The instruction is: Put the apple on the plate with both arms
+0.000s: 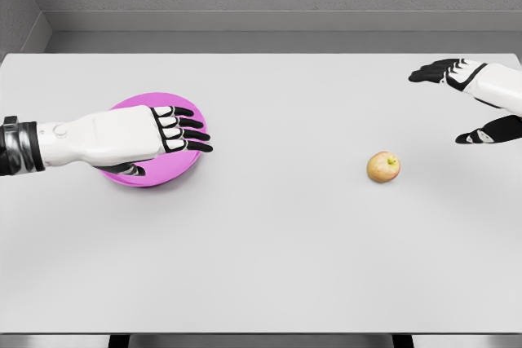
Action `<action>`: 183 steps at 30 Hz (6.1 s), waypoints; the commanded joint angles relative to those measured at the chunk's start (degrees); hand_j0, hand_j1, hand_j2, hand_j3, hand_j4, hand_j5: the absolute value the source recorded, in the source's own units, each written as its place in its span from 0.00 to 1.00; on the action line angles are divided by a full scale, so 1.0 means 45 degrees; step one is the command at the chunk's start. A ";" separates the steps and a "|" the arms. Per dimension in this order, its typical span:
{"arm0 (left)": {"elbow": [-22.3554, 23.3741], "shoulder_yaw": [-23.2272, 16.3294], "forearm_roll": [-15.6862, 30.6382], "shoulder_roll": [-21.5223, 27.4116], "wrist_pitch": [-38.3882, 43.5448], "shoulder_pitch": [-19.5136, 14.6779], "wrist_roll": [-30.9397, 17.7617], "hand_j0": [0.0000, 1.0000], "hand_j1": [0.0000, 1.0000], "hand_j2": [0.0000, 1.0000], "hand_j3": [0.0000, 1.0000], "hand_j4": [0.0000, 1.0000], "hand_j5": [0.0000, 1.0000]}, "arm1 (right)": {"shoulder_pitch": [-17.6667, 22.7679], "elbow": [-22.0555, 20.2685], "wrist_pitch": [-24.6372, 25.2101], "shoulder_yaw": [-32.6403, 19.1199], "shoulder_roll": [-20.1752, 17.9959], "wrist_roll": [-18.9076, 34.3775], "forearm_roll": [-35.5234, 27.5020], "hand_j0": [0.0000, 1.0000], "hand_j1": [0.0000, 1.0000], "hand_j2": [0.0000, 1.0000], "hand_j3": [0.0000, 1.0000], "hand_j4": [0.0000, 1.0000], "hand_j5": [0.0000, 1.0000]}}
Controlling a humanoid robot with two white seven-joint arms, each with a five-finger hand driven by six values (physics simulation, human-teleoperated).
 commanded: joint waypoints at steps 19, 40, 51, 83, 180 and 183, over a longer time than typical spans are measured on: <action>0.0013 0.0009 0.0098 0.0031 0.0012 -0.0020 0.0007 1.00 1.00 1.00 1.00 1.00 1.00 | -0.0039 0.0212 0.0038 0.2254 0.0428 -0.0006 0.0303 1.00 1.00 1.00 1.00 1.00 1.00; 0.0033 -0.0011 0.0098 0.0012 0.0012 0.0000 -0.0013 1.00 1.00 1.00 1.00 1.00 1.00 | -0.1074 0.2165 0.0038 0.3895 0.1717 -0.0006 0.1045 1.00 1.00 1.00 1.00 1.00 1.00; 0.0033 -0.0011 0.0098 0.0012 0.0012 0.0000 -0.0013 1.00 1.00 1.00 1.00 1.00 1.00 | -0.1465 0.2868 0.0038 0.4226 0.2147 -0.0006 0.1455 1.00 1.00 1.00 1.00 1.00 1.00; 0.0033 -0.0011 0.0098 0.0012 0.0012 0.0019 -0.0013 1.00 1.00 1.00 1.00 1.00 1.00 | -0.1543 0.4001 0.0038 0.4363 0.2401 -0.0006 0.1455 1.00 1.00 1.00 1.00 1.00 1.00; 0.4310 -0.0753 0.0313 -0.4402 0.0012 -0.1406 -0.1106 1.00 1.00 1.00 1.00 1.00 1.00 | -0.3008 0.4157 0.0038 0.2371 0.1463 -0.0006 0.0616 1.00 1.00 1.00 1.00 1.00 1.00; 0.4310 -0.1416 0.0313 -0.4812 0.0012 -0.1699 -0.1165 1.00 1.00 1.00 1.00 1.00 1.00 | -0.3008 0.4469 0.0038 0.2371 0.1463 -0.0006 0.0616 1.00 1.00 1.00 1.00 1.00 1.00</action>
